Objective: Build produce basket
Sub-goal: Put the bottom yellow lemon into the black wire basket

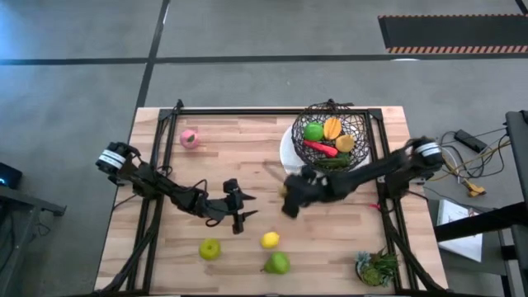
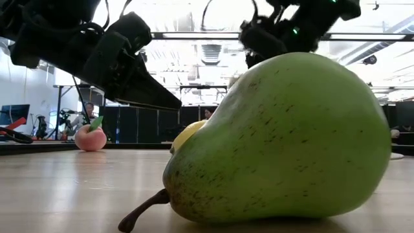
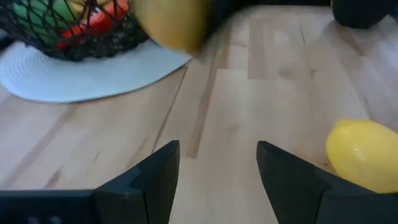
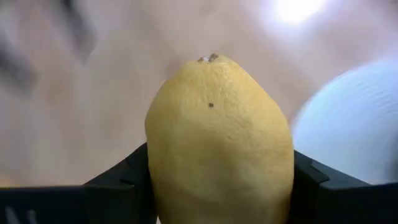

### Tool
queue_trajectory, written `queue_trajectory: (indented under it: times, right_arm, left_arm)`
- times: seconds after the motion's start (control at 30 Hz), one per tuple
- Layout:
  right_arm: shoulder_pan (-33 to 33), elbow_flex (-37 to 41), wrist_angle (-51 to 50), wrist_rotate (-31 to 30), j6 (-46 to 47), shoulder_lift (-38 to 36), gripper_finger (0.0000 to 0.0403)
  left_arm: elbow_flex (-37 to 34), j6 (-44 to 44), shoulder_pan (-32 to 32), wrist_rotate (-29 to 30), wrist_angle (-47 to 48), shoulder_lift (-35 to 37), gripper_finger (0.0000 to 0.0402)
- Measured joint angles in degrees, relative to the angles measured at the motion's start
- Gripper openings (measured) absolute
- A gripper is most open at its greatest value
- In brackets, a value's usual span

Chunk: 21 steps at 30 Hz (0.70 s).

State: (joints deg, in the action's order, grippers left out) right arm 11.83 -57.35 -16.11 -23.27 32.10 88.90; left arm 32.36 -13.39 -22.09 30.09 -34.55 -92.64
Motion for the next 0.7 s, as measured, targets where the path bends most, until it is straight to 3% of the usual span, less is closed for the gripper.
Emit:
queue_trajectory:
  times: [0.13,0.4,0.57,0.7]
  right_arm:
    - [-4.6,3.7,3.6,-8.0,-4.3,-7.4,0.0208]
    - [-12.3,9.0,13.0,-14.8,-10.2,-16.9,0.0208]
    - [-17.2,11.9,13.3,-12.9,-8.1,-19.7,0.0208]
    - [-23.3,12.7,9.2,-3.1,-2.0,-19.2,0.0208]
  left_arm:
    - [0.2,3.9,0.9,0.4,-1.4,0.0,0.0198]
    - [0.9,13.1,5.9,-0.2,-4.5,0.1,0.0198]
    - [0.9,15.6,10.6,-7.5,-5.0,0.6,0.0198]
    - [0.9,15.8,14.5,-15.2,-5.8,0.7,0.0198]
